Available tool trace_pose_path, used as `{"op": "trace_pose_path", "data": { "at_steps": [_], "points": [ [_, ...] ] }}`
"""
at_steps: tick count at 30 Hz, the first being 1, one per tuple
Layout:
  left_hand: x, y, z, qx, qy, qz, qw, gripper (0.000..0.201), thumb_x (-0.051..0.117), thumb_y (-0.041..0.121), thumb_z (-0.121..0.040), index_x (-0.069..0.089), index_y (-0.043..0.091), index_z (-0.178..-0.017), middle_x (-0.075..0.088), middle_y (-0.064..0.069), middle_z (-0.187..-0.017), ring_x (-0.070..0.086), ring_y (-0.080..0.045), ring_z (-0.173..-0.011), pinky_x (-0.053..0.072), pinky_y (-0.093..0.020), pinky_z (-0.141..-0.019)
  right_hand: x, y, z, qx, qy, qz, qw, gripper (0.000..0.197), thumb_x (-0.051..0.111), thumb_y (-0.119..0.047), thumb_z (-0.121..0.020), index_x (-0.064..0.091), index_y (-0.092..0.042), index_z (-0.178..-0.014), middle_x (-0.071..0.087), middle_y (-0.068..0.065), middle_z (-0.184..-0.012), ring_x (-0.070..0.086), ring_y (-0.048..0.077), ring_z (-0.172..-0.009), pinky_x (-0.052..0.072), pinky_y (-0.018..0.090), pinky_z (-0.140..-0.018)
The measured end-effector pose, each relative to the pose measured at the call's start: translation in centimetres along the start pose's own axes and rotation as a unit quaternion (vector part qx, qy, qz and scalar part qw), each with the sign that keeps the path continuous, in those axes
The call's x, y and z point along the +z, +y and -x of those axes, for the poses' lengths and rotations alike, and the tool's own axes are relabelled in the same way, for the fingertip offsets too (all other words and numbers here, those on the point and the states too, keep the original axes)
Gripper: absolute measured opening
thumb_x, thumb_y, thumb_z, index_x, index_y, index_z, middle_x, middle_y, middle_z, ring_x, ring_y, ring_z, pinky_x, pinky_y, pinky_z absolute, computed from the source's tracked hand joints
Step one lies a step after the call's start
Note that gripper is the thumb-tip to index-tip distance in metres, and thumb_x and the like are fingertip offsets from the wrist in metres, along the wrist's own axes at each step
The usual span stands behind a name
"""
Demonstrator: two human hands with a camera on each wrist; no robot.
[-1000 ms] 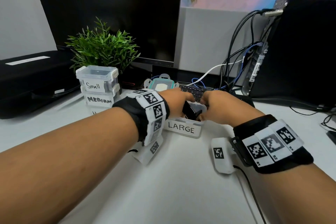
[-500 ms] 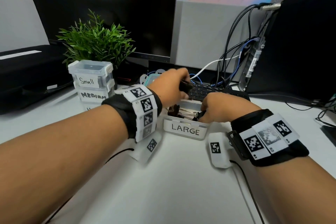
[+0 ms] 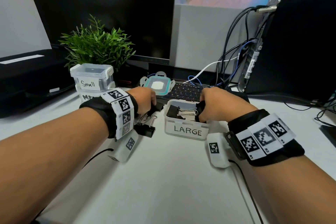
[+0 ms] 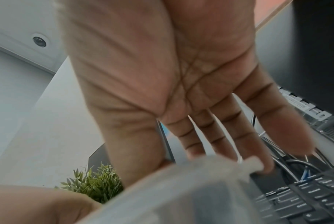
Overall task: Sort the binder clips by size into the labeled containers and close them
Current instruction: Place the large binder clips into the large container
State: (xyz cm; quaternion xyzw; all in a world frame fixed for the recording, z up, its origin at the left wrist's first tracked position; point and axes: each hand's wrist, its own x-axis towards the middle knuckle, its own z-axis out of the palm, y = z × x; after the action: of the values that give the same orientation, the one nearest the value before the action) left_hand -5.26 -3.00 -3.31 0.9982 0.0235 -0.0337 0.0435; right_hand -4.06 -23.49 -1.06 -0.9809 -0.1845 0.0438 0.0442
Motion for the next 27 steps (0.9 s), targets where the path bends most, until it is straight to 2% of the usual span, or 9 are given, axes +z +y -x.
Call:
{"op": "trace_pose_path", "data": {
  "at_steps": [4, 6, 8, 10, 13, 17, 21, 25, 27],
  "points": [
    [-0.5, 0.7, -0.2, 0.026, 0.081, 0.054, 0.995, 0.019, 0.056, 0.017, -0.09, 0.063, 0.024, -0.106, 0.057, -0.002, -0.119, 0.052, -0.019, -0.107, 0.038, -0.024, -0.085, -0.1, 0.0, 0.1, -0.01, 0.017, -0.005, 1.0, 0.04, 0.073, -0.016, -0.069, 0.059, -0.01, -0.105, 0.06, 0.007, -0.102, 0.062, 0.023, -0.086, 0.056, 0.033, -0.073],
    [-0.9, 1.7, -0.1, 0.072, 0.113, 0.08, 0.988, 0.014, 0.059, 0.019, -0.089, 0.065, 0.024, -0.101, 0.06, 0.003, -0.111, 0.051, -0.011, -0.091, 0.035, -0.019, -0.08, -0.1, 0.0, 0.1, -0.011, 0.017, -0.012, 1.0, 0.04, 0.073, -0.015, -0.07, 0.059, -0.011, -0.106, 0.061, 0.007, -0.102, 0.061, 0.023, -0.087, 0.056, 0.034, -0.074],
    [-1.2, 3.1, 0.1, 0.111, 0.096, 0.081, 0.986, 0.015, 0.062, 0.021, -0.088, 0.066, 0.023, -0.103, 0.062, 0.007, -0.103, 0.053, -0.006, -0.084, 0.037, -0.013, -0.074, -0.3, -0.1, 0.2, -0.011, 0.018, -0.019, 1.0, 0.042, 0.074, -0.014, -0.07, 0.056, -0.012, -0.108, 0.061, 0.006, -0.103, 0.06, 0.024, -0.088, 0.055, 0.034, -0.075],
    [-1.1, 4.3, 0.2, 0.122, 0.044, 0.032, 0.991, 0.027, 0.066, 0.027, -0.086, 0.064, 0.022, -0.113, 0.062, 0.005, -0.108, 0.058, -0.012, -0.096, 0.041, -0.018, -0.077, -0.3, 0.0, 0.3, -0.012, 0.023, -0.022, 0.999, 0.044, 0.074, -0.013, -0.069, 0.055, -0.013, -0.109, 0.061, 0.006, -0.102, 0.058, 0.023, -0.09, 0.053, 0.032, -0.074],
    [-0.5, 5.3, -0.1, 0.11, -0.012, -0.099, 0.989, 0.039, 0.062, 0.032, -0.088, 0.059, 0.02, -0.125, 0.057, 0.0, -0.121, 0.056, -0.02, -0.108, 0.041, -0.025, -0.076, -0.3, 0.1, 0.4, -0.02, 0.031, -0.022, 0.999, 0.043, 0.072, -0.009, -0.07, 0.053, -0.013, -0.109, 0.061, 0.005, -0.1, 0.056, 0.023, -0.088, 0.047, 0.028, -0.07],
    [-0.3, 6.1, -0.6, 0.081, -0.034, -0.184, 0.979, 0.037, 0.059, 0.029, -0.09, 0.057, 0.017, -0.125, 0.054, -0.006, -0.121, 0.056, -0.022, -0.108, 0.041, -0.026, -0.071, -0.4, 0.1, 0.3, -0.018, 0.025, -0.045, 0.999, 0.042, 0.064, -0.003, -0.076, 0.05, -0.017, -0.114, 0.056, 0.002, -0.097, 0.053, 0.021, -0.091, 0.042, 0.027, -0.073],
    [-0.4, 5.7, -0.6, 0.11, 0.0, -0.118, 0.987, 0.036, 0.066, 0.036, -0.083, 0.057, 0.014, -0.111, 0.057, -0.002, -0.105, 0.055, -0.021, -0.101, 0.042, -0.027, -0.071, -0.3, 0.3, 0.2, -0.02, 0.051, -0.059, 0.997, 0.036, 0.055, 0.002, -0.079, 0.049, -0.018, -0.109, 0.053, 0.0, -0.089, 0.051, 0.021, -0.085, 0.04, 0.027, -0.066],
    [-0.7, 4.6, -0.2, 0.099, 0.029, -0.025, 0.994, 0.024, 0.07, 0.031, -0.082, 0.05, 0.023, -0.092, 0.052, 0.005, -0.089, 0.05, -0.015, -0.085, 0.038, -0.025, -0.067, -0.7, 0.0, 0.1, -0.015, 0.083, -0.057, 0.995, 0.018, 0.046, 0.0, -0.083, 0.056, -0.013, -0.09, 0.055, 0.003, -0.082, 0.049, 0.022, -0.076, 0.036, 0.025, -0.053],
    [-1.3, 3.8, 0.0, 0.088, 0.054, 0.05, 0.993, 0.021, 0.068, 0.032, -0.083, 0.053, 0.024, -0.094, 0.054, 0.006, -0.089, 0.052, -0.014, -0.083, 0.041, -0.026, -0.071, -0.7, -0.1, 0.0, -0.018, 0.076, -0.037, 0.996, 0.019, 0.044, -0.002, -0.087, 0.059, -0.011, -0.092, 0.057, 0.006, -0.085, 0.05, 0.025, -0.079, 0.041, 0.027, -0.061]
  ]
}}
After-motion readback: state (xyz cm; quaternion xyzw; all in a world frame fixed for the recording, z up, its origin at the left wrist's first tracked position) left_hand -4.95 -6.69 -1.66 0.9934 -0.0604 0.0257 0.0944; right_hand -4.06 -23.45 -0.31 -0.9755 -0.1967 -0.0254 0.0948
